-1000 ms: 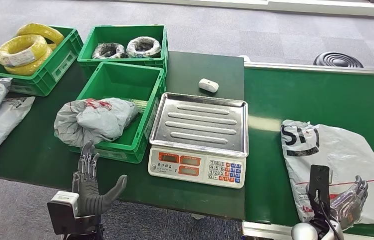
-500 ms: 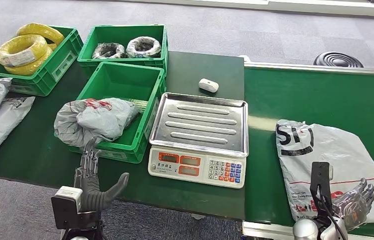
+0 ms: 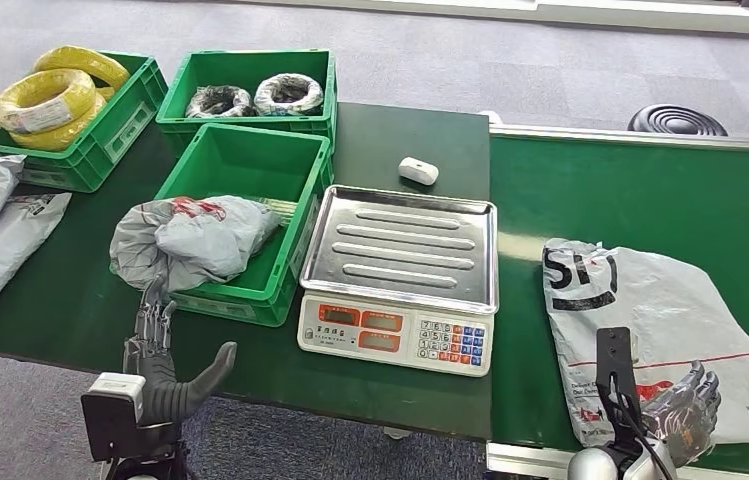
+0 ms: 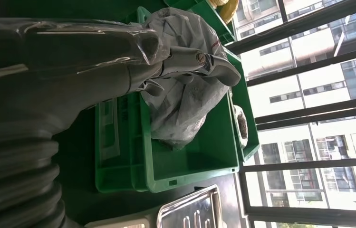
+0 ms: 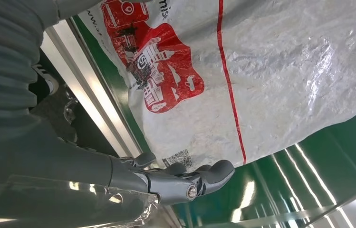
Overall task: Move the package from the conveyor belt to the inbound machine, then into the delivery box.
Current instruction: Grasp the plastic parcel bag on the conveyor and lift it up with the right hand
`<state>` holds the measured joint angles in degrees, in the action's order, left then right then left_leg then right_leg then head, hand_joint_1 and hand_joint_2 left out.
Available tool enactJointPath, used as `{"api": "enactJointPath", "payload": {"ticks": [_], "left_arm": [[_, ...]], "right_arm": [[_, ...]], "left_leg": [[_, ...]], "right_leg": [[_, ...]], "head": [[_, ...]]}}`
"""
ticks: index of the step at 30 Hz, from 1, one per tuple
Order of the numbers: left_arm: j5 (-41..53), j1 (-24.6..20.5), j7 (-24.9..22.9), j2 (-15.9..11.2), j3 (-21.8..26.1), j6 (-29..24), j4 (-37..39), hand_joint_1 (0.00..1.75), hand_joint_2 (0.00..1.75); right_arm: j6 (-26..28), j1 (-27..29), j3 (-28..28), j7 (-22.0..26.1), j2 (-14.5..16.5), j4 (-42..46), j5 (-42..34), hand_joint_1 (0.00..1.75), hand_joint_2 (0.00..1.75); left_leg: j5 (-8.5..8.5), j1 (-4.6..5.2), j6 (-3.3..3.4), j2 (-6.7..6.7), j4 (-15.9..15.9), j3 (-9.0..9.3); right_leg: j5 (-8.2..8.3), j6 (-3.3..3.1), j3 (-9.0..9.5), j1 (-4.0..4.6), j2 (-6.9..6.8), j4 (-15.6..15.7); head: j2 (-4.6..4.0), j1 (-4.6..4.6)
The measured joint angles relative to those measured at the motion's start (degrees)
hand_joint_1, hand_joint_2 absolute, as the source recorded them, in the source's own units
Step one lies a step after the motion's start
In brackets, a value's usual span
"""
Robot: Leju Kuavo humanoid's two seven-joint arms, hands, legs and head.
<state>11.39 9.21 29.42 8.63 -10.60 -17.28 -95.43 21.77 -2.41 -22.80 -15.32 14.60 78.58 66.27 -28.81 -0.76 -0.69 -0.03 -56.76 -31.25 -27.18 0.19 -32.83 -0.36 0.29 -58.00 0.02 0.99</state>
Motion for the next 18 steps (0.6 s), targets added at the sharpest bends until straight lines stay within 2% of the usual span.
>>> {"api": "enactJointPath", "payload": {"ticks": [12, 18], "left_arm": [[-0.4, 1.6, 0.7, -0.7, 0.0, -1.1, -0.6, 0.0, 1.75], [-0.5, 2.4, 0.9, -0.9, 0.0, -1.8, -1.4, 0.0, 1.75]], "right_arm": [[0.5, 2.3, 1.9, 1.7, 0.2, 2.5, 0.1, 0.0, 1.75], [0.7, 3.4, 3.1, -1.5, 0.2, 3.1, 4.0, 0.0, 1.75]], "left_leg": [[-0.01, -0.01, -0.01, 0.0, 0.0, -0.01], [0.0, -0.01, 0.0, 0.0, 0.0, 0.0]], "right_leg": [[-0.01, 0.0, -0.02, 0.01, 0.0, 0.0], [-0.01, 0.0, -0.01, 0.01, 0.0, 0.0]], "head": [[0.0, 0.01], [0.0, -0.01]]}}
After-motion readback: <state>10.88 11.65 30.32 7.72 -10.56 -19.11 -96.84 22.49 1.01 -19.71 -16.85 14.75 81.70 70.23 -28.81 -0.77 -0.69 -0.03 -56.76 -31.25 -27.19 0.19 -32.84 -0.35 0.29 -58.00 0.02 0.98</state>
